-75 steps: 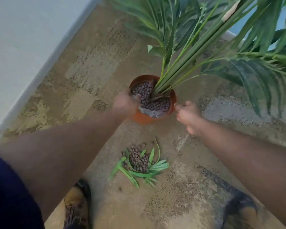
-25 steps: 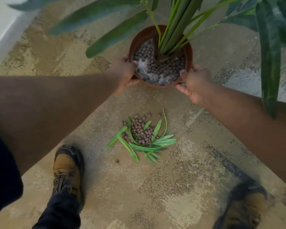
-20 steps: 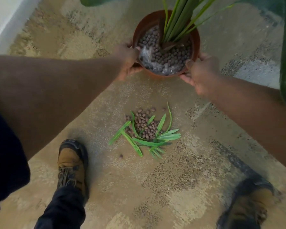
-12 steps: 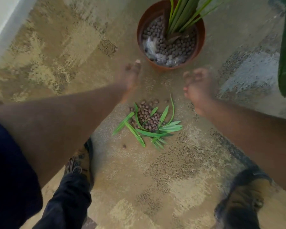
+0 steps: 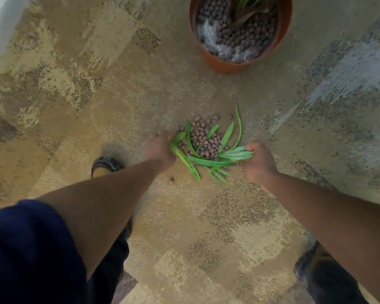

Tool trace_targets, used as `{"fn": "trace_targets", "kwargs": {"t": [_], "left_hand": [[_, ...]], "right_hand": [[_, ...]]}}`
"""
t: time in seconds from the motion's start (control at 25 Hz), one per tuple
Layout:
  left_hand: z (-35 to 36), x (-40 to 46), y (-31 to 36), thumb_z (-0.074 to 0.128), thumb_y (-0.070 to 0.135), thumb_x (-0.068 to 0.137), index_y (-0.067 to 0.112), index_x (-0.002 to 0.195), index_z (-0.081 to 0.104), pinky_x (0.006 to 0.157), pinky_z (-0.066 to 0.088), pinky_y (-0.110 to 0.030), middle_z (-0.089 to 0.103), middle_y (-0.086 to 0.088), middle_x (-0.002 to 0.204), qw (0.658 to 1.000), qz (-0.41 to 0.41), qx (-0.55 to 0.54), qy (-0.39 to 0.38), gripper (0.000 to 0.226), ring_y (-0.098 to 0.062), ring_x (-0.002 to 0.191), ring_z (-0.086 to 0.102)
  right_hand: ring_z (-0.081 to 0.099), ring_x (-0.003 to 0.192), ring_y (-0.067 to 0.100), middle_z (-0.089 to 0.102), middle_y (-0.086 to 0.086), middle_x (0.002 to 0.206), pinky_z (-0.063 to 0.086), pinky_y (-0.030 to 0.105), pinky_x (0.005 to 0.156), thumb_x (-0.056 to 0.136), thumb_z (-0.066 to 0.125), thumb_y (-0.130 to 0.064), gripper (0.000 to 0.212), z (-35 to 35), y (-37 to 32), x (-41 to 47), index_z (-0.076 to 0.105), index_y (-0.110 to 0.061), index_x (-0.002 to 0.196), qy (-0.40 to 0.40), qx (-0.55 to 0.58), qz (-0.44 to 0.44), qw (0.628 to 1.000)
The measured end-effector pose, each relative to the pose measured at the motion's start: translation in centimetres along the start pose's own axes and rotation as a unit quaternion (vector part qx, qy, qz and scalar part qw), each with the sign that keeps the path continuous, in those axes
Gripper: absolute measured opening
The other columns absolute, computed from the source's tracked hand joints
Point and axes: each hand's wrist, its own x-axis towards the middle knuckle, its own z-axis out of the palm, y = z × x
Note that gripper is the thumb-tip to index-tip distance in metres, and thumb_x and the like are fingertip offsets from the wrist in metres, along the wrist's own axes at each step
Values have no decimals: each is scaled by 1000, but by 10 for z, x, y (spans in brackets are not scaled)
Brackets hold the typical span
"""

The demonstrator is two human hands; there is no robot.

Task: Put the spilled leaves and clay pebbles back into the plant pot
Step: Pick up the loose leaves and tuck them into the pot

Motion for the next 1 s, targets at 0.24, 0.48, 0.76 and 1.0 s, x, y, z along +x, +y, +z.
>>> {"fn": "trace_targets", "kwargs": {"t": [0.24, 0.48, 0.76, 1.0], "left_hand": [[8, 6, -5, 48, -11, 91, 12, 116, 59, 72, 40, -26, 55, -1, 99, 999, -1, -1, 36, 35, -20, 93, 51], [4, 8, -11, 50, -8, 91, 15, 102, 58, 51, 34, -18, 62, -3, 96, 1000, -18, -23, -4, 27, -21, 86, 58], [9, 8, -5, 70, 10, 88, 20, 95, 56, 51, 37, -21, 62, 1, 87, 999, -36, -31, 7, 19, -17, 78, 59], [8, 2, -3, 59, 2, 92, 17, 99, 56, 47, 33, -19, 57, 3, 83, 995, -73, -69, 21, 17, -16, 75, 57]], "right_hand": [[56, 60, 14, 63, 3, 88, 41, 28, 46, 93, 68, -3, 25, 8, -12, 1, 53, -18, 106, 40, 48, 15, 998], [51, 56, 7, 57, -5, 87, 39, 24, 45, 90, 67, 0, 31, -7, -33, -15, 53, -20, 110, 59, 146, -26, 987], [40, 37, 0, 60, 2, 69, 31, 18, 34, 90, 60, 3, 18, -22, -49, -20, 66, -14, 94, 71, 276, -45, 958], [37, 44, 7, 55, 1, 68, 29, 25, 40, 95, 55, -2, 18, -24, -48, -22, 61, -18, 89, 88, 291, -52, 951]]}}
